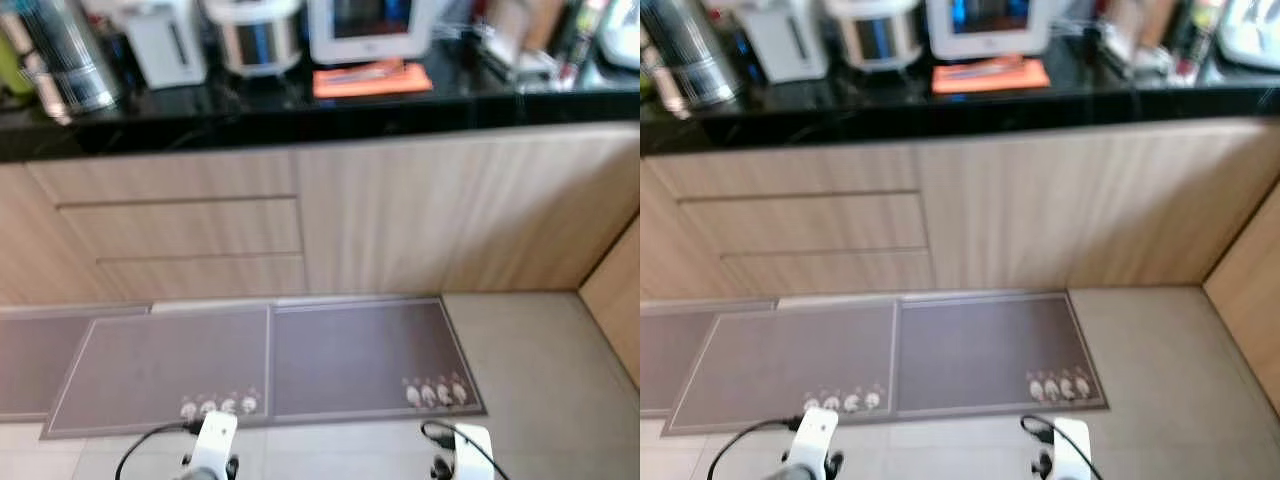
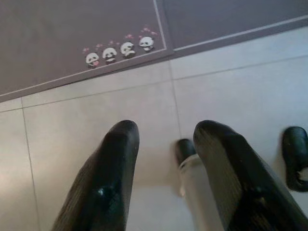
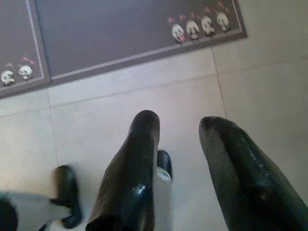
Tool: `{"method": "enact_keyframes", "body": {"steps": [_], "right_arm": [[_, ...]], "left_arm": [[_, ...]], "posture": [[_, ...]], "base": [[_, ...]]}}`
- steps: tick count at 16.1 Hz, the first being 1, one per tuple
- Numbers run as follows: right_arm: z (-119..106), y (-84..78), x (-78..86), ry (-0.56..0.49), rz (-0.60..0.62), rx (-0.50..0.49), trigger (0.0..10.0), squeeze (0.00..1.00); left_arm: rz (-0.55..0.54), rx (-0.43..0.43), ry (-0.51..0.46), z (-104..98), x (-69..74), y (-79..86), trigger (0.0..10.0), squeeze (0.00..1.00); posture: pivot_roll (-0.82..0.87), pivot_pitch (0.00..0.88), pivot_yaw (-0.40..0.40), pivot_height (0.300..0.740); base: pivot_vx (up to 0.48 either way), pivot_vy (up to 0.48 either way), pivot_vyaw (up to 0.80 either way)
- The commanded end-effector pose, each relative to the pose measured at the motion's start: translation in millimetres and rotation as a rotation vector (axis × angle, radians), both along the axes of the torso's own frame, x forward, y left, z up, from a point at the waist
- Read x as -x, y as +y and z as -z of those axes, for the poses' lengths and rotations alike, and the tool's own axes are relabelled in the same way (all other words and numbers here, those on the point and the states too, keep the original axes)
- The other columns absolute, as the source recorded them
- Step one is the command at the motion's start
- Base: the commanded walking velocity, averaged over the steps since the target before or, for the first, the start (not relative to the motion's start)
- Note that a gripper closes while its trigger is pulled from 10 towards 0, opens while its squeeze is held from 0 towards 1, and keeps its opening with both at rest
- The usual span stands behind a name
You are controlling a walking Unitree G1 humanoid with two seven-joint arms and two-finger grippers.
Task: Kitchen organization
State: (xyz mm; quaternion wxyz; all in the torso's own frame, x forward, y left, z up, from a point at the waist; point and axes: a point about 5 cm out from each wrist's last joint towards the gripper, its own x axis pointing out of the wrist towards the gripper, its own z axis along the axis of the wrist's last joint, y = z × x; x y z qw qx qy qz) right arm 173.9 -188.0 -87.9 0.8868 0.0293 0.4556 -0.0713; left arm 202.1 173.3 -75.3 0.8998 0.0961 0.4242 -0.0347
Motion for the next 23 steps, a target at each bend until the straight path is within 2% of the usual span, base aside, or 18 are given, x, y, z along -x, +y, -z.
{"method": "enact_keyframes", "body": {"steps": [1, 2, 3, 6, 8, 9, 13, 19, 23], "right_arm": [[0, 11.4, -3.0, -0.004, -0.027, -0.019, 10.0, 0.0], [-1, 10.9, -4.9, -0.008, -0.03, -0.018, 10.0, 0.0], [-2, 1.4, -5.5, -0.012, -0.026, -0.01, 10.0, 0.0], [-3, -22.4, 2.4, -0.004, -0.018, 0.006, 10.0, 0.0], [-1, -28.4, 8.6, 0.006, -0.018, 0.009, 10.0, 0.0], [-1, -28.7, 9.8, 0.008, -0.018, 0.008, 10.0, 0.0], [3, -9.0, 11.9, 0.019, -0.047, -0.008, 10.0, 0.0], [3, -3.6, 8.3, 0.024, -0.099, -0.001, 10.0, 0.0], [1, -0.2, 3.9, 0.012, -0.147, 0.016, 10.0, 0.0]], "left_arm": [[-0.028, -0.017, 0.023, 3, 7.4, 9.8, 10.0, 0.0], [-0.029, -0.016, 0.023, 3, 7.5, 9.6, 10.0, 0.0], [-0.031, -0.016, 0.023, 3, 7.5, 9.6, 10.0, 0.0], [-0.03, -0.022, 0.02, 3, 7.1, 9.8, 10.0, 0.0], [-0.023, -0.02, 0.018, 3, 7.1, 9.6, 10.0, 0.0], [-0.02, -0.012, 0.021, 3, 7.1, 9.0, 10.0, 0.0], [-0.016, -0.011, 0.025, 3, 7.3, 9.3, 10.0, 0.0], [-0.022, 0.001, 0.032, 3, 7.8, 9.4, 10.0, 0.0], [-0.017, 0.001, 0.036, 4, 8.8, 9.0, 10.0, 0.0]], "posture": [[-0.13, 0.0, 0.022, 0.74], [-0.12, 0.0, 0.021, 0.74], [-0.12, 0.0, 0.02, 0.74], [-0.12, 0.0, 0.019, 0.74], [-0.12, 0.0, 0.02, 0.74], [-0.12, 0.0, 0.021, 0.74], [-0.12, 0.0, 0.027, 0.74], [-0.12, 0.0, 0.031, 0.74], [-0.12, 0.0, 0.034, 0.74]], "base": [[0.0, 0.48, 0.0], [0.0, 0.48, 0.0], [0.0, 0.48, 0.0], [0.0, 0.274, 0.0], [0.0, 0.0, 0.0], [0.0, 0.0, 0.0], [0.0, 0.0, 0.0], [0.0, 0.0, 0.0], [0.248, 0.0, 0.32]]}}
